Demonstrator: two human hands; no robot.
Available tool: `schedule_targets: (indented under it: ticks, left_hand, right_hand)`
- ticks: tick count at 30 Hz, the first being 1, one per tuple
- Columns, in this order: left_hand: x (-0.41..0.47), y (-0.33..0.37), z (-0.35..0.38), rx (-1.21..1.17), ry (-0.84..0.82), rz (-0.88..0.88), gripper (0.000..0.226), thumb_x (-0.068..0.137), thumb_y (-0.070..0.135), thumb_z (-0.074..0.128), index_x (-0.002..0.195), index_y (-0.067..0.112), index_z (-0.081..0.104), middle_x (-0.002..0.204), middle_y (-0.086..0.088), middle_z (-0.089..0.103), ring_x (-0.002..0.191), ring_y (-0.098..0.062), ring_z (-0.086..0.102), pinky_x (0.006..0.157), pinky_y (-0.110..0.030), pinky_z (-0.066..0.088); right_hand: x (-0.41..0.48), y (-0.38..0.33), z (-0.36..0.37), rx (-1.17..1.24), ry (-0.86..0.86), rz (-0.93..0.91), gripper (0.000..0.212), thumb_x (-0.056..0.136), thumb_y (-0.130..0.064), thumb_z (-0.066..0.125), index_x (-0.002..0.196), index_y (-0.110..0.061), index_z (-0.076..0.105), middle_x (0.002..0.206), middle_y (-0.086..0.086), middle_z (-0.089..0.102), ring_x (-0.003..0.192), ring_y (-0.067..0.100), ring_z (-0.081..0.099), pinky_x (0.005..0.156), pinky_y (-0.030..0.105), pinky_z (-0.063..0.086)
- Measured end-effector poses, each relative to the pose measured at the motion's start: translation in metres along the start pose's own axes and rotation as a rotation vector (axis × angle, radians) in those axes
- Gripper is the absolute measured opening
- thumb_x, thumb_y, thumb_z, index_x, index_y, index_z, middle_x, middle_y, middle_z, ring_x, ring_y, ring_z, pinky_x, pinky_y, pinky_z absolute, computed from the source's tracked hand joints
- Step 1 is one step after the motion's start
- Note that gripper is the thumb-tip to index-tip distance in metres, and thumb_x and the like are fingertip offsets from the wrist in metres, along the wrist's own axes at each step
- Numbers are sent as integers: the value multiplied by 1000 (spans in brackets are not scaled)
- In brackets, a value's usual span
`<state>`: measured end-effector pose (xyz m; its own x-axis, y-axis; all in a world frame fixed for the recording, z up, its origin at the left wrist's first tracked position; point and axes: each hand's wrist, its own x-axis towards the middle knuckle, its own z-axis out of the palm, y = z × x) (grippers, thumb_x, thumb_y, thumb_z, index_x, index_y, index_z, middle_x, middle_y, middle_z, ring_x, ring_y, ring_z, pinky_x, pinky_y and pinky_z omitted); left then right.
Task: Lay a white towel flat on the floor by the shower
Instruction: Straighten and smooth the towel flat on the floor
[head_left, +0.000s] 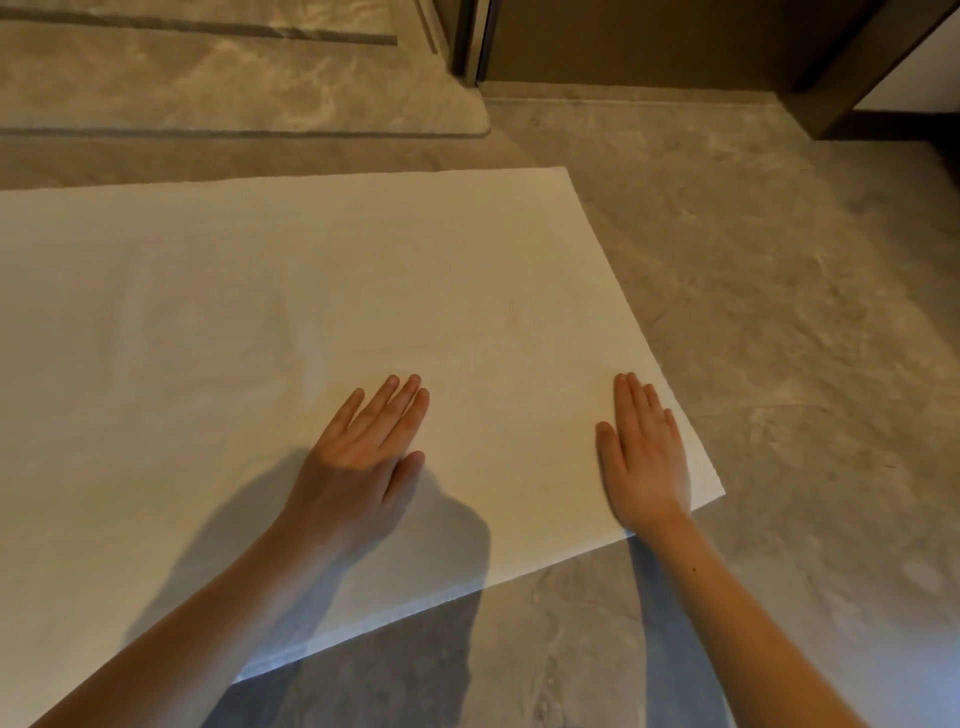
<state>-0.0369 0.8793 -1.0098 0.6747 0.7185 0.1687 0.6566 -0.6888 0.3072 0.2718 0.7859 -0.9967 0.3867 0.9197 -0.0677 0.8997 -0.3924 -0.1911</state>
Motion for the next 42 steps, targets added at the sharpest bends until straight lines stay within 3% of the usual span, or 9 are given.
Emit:
schedule_targets:
  ticks: [7, 12, 18, 22, 25, 33, 42]
  left_hand:
    - [1, 1, -4, 76, -118, -28, 59, 98, 38, 23, 152, 13, 23, 160, -2, 15, 148, -20, 14, 119, -40, 10]
    - [28, -9, -17, 150, -114, 35, 59, 100, 39, 18, 149, 9, 33, 156, -9, 28, 144, -27, 27, 117, -42, 18]
    - [80, -30, -20, 161, -109, -70, 65, 97, 41, 6, 153, 10, 15, 161, -5, 10, 149, -19, 4, 119, -31, -4]
    - [84, -42, -6, 163, -141, -80, 70, 92, 48, -4, 154, 15, 5, 161, 0, -1, 148, -14, -5, 118, -30, -8]
    - [83, -46, -3, 147, -118, -82, 66, 97, 48, 4, 154, 15, 10, 161, 0, 5, 148, -15, 0, 119, -32, -2]
    - [87, -46, -8, 172, -143, -52, 63, 99, 44, 10, 152, 10, 24, 159, -6, 19, 147, -22, 17, 118, -36, 6]
    - [90, -48, -4, 151, -139, -46, 69, 92, 50, -7, 153, 17, 0, 160, 2, -7, 148, -16, -9, 118, -32, -10]
  right_hand:
    - [0, -14, -9, -11, -9, 34, 60, 102, -41, 15, 155, -14, 6, 163, 2, 4, 150, 16, 0, 122, 38, 1]
    - [12, -105, -7, 120, 45, -251, 59, 102, -41, 16, 154, -14, 15, 161, 1, 14, 149, 17, 8, 122, 34, 5]
    - [40, -173, 14, 177, -27, -394, 53, 105, -30, 20, 154, -13, 16, 162, 2, 15, 150, 17, 6, 122, 33, -1]
    - [57, -159, 25, 78, -70, -440, 55, 104, -33, 19, 156, -17, 8, 163, -1, 7, 150, 14, 0, 122, 34, 0]
    - [66, -137, 27, 43, -75, -445, 57, 103, -38, 14, 156, -20, 5, 163, -5, 4, 149, 9, -4, 121, 31, -2]
    - [83, -55, 10, 9, -4, -244, 60, 100, -42, 12, 156, -20, 5, 159, -11, -1, 147, 6, -3, 119, 27, -2]
    - [67, -23, 6, 8, 21, -90, 59, 102, -43, 12, 155, -21, 1, 161, -10, 0, 146, 3, -6, 119, 26, -4]
